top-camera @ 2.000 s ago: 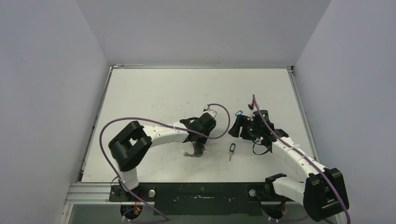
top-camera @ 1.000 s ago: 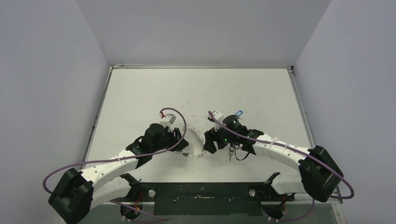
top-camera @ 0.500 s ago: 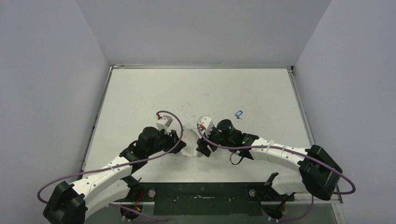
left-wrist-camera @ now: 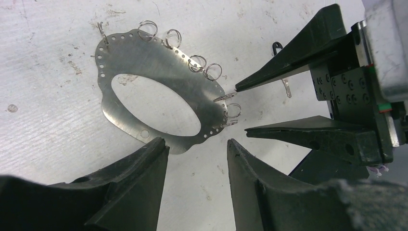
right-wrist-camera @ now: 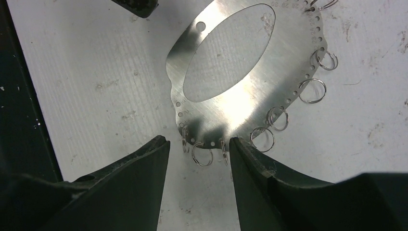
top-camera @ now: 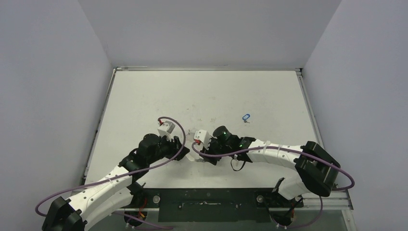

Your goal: Put the keys on the keyring

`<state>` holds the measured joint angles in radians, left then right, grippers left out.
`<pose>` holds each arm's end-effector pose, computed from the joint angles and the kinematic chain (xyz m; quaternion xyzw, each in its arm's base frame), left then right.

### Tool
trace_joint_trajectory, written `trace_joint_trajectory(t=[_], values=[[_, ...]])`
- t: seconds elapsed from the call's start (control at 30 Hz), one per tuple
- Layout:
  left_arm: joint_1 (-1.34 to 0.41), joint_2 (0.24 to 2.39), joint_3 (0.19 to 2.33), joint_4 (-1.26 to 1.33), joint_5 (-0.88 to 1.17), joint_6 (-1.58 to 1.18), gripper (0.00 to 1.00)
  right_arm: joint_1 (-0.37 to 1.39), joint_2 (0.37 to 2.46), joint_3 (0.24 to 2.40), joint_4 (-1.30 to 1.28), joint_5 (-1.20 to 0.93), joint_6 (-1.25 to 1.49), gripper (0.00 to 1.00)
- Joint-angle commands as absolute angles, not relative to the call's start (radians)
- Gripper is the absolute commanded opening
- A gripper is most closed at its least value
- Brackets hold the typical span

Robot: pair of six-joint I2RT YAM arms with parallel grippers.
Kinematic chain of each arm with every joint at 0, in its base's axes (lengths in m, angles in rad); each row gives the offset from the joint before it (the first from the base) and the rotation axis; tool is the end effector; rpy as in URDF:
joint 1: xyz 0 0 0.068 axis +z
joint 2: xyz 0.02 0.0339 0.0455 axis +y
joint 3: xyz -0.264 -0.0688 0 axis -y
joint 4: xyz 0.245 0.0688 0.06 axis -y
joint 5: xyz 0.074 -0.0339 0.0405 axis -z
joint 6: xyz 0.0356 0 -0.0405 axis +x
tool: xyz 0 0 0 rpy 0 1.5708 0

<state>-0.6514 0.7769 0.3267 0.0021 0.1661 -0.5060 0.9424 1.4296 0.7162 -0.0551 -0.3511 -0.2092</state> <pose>0.1370 -0.1119 0.1987 0.1053 0.8382 -0.3489 0.4057 0.1574 0.2374 0.1852 -0.5508 0.7232 0.2879 0.3013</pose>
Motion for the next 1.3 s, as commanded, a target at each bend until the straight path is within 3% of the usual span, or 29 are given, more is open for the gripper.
trace_joint_trajectory(t=[0.0,0.3,0.47,0.6,0.63,1.27], values=[[-0.646,0.738,0.316,0.010,0.149,-0.484,0.47,0.967,1.466,0.778,-0.089,-0.319,-0.260,0.49],[-0.646,0.699,0.298,0.009,0.139,-0.486,0.47,1.000,1.550,0.836,-0.162,-0.225,-0.270,0.42],[-0.644,0.697,0.299,0.012,0.137,-0.483,0.47,1.009,1.583,0.870,-0.205,-0.198,-0.274,0.27],[-0.644,0.695,0.299,0.015,0.137,-0.480,0.47,1.011,1.594,0.900,-0.239,-0.210,-0.285,0.02],[-0.644,0.695,0.299,0.015,0.135,-0.479,0.47,1.011,1.593,0.906,-0.245,-0.215,-0.286,0.00],[-0.644,0.673,0.244,0.109,0.169,-0.462,0.47,0.937,1.499,0.896,-0.204,-0.367,-0.189,0.00]])
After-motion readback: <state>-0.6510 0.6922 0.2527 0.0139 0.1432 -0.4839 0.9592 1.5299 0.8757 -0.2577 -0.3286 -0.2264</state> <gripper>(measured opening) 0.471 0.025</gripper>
